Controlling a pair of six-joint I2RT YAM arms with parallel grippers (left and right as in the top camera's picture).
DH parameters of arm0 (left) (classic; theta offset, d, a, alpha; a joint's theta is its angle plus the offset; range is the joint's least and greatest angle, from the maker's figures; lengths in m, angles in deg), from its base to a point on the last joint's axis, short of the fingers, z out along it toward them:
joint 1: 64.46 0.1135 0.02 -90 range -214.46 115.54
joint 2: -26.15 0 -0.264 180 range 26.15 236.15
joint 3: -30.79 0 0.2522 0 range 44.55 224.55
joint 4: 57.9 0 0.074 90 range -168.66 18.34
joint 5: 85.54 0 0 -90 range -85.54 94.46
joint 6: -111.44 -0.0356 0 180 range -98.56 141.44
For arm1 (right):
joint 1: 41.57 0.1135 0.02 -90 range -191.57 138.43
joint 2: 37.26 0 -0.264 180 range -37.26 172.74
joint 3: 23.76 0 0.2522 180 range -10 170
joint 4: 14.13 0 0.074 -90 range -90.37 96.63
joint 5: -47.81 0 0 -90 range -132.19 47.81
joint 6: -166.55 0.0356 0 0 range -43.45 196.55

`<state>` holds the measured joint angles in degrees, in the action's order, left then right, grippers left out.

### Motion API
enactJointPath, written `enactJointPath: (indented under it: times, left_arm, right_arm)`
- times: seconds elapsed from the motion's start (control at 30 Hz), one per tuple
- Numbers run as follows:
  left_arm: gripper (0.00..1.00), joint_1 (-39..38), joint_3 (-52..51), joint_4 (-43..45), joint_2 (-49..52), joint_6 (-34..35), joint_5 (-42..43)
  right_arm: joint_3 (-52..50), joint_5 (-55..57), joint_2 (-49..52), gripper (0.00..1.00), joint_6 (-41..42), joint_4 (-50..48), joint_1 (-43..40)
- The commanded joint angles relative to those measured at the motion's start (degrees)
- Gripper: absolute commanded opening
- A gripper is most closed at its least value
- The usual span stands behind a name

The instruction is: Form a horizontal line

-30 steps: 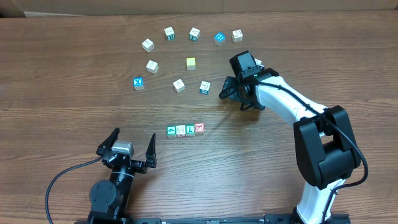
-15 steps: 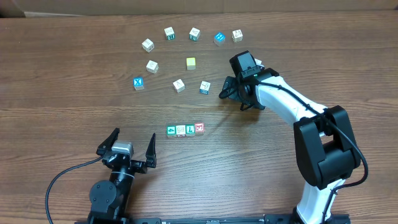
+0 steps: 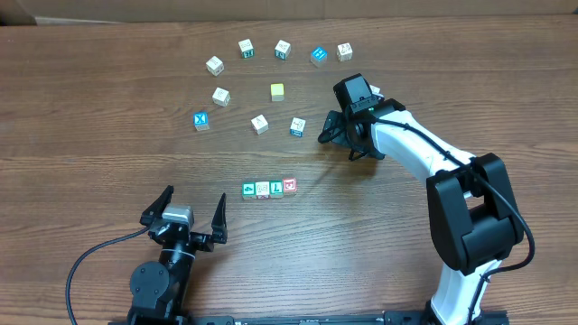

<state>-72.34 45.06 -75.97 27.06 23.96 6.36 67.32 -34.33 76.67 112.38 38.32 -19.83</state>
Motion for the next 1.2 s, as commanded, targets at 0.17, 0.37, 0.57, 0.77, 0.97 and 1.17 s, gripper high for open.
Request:
enactJointPath:
  times: [0.17,0.37,0.57,0.77,0.97,1.17]
  left_arm:
    - [0.99,-0.3,-0.2,-0.1,-0.7,-1.3,-0.4]
    - [1.00,-0.3,-0.2,-0.1,-0.7,-1.3,-0.4]
    - [1.00,-0.3,-0.2,-0.1,-0.7,-1.2,-0.4]
    - [1.00,-0.3,-0.2,-0.1,-0.7,-1.3,-0.4]
    - [1.00,-0.3,-0.2,-0.1,-0.7,-1.3,-0.4]
    - [1.00,-0.3,-0.2,-0.1,-0.7,-1.3,-0.4]
  right_arm:
    - [-0.2,6.1,-13.2,1.00,0.2,1.1,-0.5]
    - [-2.8,16.6,-21.7,1.00,-2.3,4.1,-0.7]
    - [-16.0,14.3,-32.1,1.00,-5.2,-6.5,-2.7]
    - [-31.0,5.4,-41.2,1.00,-17.2,-20.4,-6.8]
    - [-41.2,-1.6,-47.5,1.00,-24.3,-28.3,-11.3]
    - [-51.3,-2.0,-54.4,1.00,-24.4,-32.4,-12.7]
